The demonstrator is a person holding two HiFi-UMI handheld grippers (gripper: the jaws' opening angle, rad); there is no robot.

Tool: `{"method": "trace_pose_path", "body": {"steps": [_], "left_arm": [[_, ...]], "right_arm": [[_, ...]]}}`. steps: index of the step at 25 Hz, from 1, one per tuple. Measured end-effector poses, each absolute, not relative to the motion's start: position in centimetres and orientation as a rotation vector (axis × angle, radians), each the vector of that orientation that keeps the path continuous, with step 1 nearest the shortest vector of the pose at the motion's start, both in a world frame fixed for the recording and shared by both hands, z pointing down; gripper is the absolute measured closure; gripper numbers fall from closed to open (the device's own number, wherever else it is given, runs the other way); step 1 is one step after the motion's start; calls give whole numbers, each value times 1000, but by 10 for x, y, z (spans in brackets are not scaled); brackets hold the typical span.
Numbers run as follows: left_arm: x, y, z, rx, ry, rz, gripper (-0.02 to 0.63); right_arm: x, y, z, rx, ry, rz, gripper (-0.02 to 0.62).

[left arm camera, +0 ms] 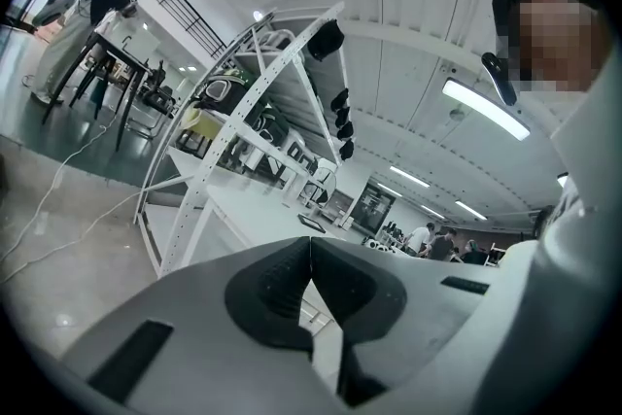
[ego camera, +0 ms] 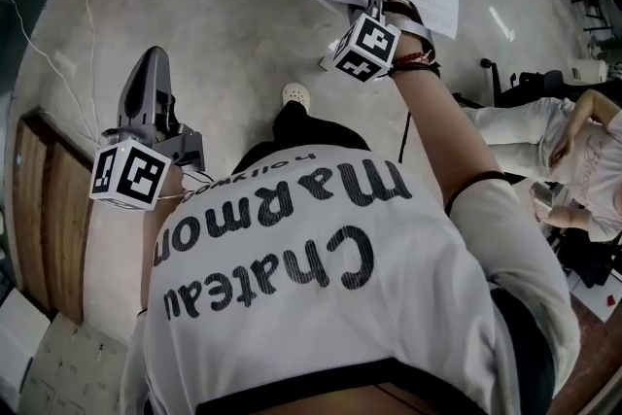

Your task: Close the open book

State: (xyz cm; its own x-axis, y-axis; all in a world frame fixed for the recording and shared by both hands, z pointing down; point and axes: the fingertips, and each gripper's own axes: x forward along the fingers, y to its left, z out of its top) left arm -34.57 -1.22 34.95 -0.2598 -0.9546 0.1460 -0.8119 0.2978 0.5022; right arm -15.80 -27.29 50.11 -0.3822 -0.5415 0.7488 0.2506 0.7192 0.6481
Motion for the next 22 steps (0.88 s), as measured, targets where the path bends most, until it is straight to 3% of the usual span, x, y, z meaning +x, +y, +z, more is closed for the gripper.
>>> {"method": "trace_pose_path", "body": {"steps": [6,22], "left_arm": [[-346,-14,350,1589,-2140,-453,581],[-340,-46,344,1661,-2073,-438,582]], "right_arm": [[-158,-274,497,297,-1855,-750,532],[-152,-289,482,571,-2184,-65,558]]}}
